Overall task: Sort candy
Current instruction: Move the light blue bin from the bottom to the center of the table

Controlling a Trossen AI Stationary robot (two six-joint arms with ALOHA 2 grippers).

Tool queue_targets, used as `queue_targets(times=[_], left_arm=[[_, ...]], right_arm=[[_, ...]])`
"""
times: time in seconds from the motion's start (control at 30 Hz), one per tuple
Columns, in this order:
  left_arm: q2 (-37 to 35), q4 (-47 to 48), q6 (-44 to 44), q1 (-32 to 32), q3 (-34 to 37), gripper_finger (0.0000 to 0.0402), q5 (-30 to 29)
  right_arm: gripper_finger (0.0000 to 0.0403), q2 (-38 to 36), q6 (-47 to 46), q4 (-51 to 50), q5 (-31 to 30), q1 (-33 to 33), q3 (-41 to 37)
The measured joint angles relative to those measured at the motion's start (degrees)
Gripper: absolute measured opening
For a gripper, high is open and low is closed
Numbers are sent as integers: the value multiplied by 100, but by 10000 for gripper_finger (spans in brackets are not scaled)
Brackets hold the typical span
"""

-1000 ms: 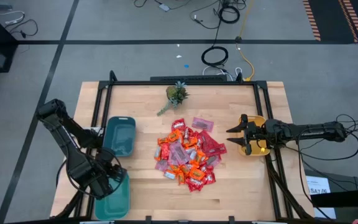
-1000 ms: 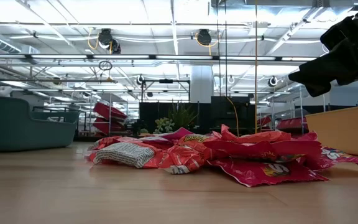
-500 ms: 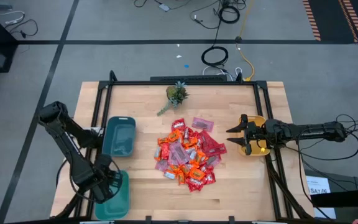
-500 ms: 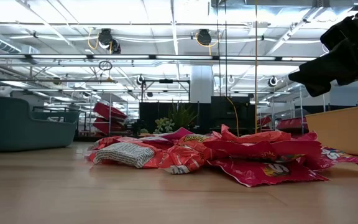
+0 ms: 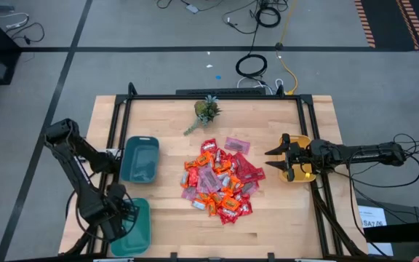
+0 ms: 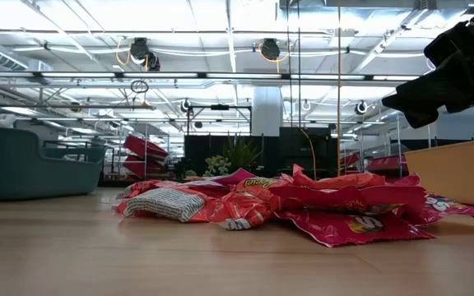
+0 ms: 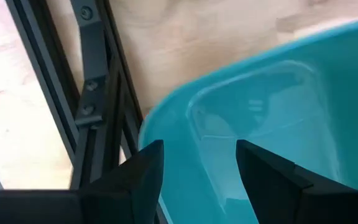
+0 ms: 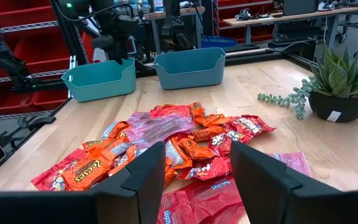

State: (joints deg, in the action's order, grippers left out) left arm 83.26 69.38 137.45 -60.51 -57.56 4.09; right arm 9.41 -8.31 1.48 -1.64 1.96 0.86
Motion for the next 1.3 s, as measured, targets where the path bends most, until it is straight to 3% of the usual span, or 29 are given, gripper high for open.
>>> queue_targets(times=[0.2,0.37,0.77,0.93,1.13,1.3], left_arm=[[-7,268,-17,-39,-190,212,-19],[-4,382,65,-106,-94,212,424],[-22,-1501,-130,-131,936,202,497],[0,-1494,3,-97,822,142,474],[-13,-1534,-238,139,825,20,426],[-13,-1526,-284,320,822,13,445]], right_arm=[[171,-2,2,0,1,1,-1],[171,0,2,0,1,-1,-2],[171,-2,2,0,0,0,-2],[171,0,2,0,-1,1,-2],[171,4,2,0,1,-1,-2],[171,4,2,0,1,-1,0]])
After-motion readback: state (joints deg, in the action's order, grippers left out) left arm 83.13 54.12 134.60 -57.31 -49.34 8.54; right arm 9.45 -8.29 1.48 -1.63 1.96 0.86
